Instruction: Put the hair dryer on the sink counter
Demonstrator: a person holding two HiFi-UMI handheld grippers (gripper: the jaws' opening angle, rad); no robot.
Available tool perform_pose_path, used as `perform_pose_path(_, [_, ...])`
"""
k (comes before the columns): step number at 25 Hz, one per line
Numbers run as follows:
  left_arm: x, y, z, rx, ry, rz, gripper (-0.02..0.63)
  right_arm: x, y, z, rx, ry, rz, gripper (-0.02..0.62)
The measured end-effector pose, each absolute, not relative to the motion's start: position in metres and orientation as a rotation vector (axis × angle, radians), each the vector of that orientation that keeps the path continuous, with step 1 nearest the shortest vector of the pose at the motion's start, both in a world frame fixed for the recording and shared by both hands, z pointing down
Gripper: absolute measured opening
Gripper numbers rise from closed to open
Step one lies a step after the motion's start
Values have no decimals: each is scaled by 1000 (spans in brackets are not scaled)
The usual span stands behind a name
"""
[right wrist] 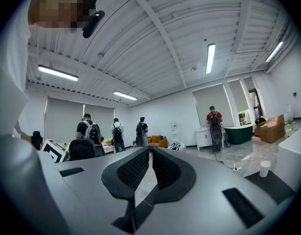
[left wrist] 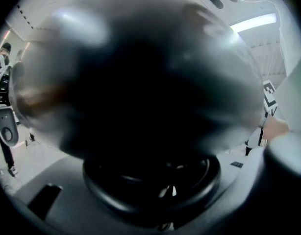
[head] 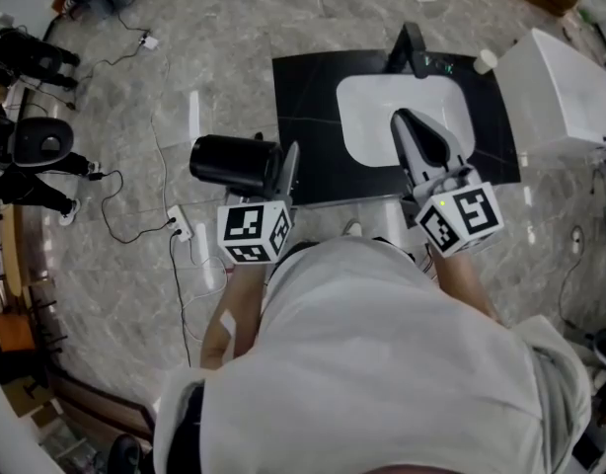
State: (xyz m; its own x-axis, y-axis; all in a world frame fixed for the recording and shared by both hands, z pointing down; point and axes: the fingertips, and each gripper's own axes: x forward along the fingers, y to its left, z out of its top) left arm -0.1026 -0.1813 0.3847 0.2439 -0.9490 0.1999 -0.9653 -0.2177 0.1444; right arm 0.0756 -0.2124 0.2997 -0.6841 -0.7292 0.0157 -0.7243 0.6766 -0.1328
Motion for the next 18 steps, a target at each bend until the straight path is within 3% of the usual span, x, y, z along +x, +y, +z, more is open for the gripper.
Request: perform_pose_path(18, [-83,-232,512,2121,-1635,446,238,96,-234,317,-1261,2858,-257,46])
